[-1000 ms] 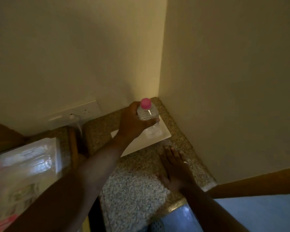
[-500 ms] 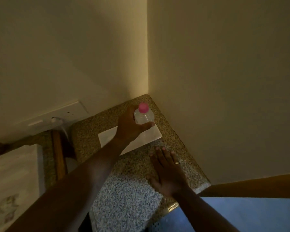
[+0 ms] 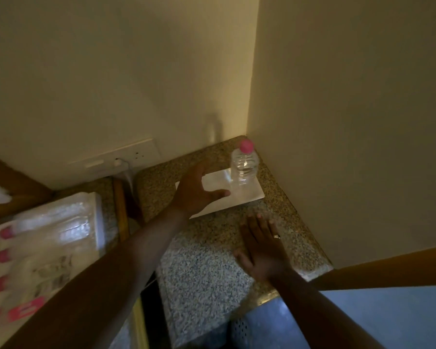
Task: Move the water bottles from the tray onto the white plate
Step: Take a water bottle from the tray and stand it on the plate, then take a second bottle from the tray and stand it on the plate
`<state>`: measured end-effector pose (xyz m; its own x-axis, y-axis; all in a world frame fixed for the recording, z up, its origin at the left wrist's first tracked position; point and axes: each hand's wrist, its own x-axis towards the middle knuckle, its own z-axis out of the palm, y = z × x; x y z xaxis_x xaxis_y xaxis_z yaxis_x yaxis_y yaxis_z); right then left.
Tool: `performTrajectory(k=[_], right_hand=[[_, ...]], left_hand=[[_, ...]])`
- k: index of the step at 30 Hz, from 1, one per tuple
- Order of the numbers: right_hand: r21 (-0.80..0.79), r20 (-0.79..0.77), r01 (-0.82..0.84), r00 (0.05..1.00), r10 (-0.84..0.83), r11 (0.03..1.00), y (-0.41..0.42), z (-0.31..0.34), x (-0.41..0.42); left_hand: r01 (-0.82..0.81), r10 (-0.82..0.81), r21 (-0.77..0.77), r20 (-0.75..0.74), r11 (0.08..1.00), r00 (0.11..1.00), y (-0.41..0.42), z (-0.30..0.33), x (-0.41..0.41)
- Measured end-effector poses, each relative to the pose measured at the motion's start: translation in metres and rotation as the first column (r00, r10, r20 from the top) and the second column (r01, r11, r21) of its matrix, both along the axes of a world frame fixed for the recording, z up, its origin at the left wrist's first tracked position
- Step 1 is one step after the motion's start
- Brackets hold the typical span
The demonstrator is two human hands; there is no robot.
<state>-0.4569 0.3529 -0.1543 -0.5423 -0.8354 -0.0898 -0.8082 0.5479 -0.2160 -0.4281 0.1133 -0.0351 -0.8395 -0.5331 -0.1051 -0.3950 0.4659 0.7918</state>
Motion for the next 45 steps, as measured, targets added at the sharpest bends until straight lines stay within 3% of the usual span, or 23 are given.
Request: performTrajectory(k=[4, 7, 19, 24, 32, 37, 40, 45], right_hand=[[-0.013, 0.052, -0.047, 0.998, 0.047, 0.999, -0.029, 0.006, 0.039], [-0.021, 0.043, -0.087, 0.995, 0.087, 0.996, -0.049, 0.008, 0.068], [0.014, 0.007, -0.102, 0.995, 0.102, 0.995, -0.077, 0.006, 0.124], [0.049, -0.011, -0.078, 0.997, 0.078, 0.996, -0.082, 0.007, 0.137], [0.047, -0.008, -0.064, 0.998, 0.065, 0.997, -0.084, 0.013, 0.151], [0.051, 0.0, -0.048, 0.999, 0.048, 0.998, -0.087, 0.016, 0.156], [0.051, 0.011, -0.042, 0.999, 0.042, 0.998, -0.088, 0.017, 0.156], [0.073, 0.022, -0.04, 0.999, 0.039, 0.997, -0.088, 0.018, 0.157]], left_hand=[[0.016, 0.002, -0.129, 0.141, 0.992, 0.99, -0.022, 0.004, 0.06], [-0.032, 0.037, -0.063, 0.076, 0.997, 0.996, -0.039, 0.011, 0.126], [-0.176, 0.224, -0.286, 0.142, 0.942, 0.964, -0.079, 0.003, 0.345], [0.028, 0.122, -0.468, 0.288, 0.883, 0.95, -0.096, 0.001, 0.363], [0.191, -0.005, -0.463, 0.373, 0.866, 0.928, -0.106, 0.0, 0.362], [0.18, -0.002, -0.479, 0.348, 0.859, 0.937, -0.107, -0.001, 0.373], [0.094, 0.108, -0.501, 0.359, 0.86, 0.927, -0.113, -0.003, 0.391], [-0.073, 0.211, -0.367, 0.35, 0.927, 0.913, -0.126, -0.011, 0.415]])
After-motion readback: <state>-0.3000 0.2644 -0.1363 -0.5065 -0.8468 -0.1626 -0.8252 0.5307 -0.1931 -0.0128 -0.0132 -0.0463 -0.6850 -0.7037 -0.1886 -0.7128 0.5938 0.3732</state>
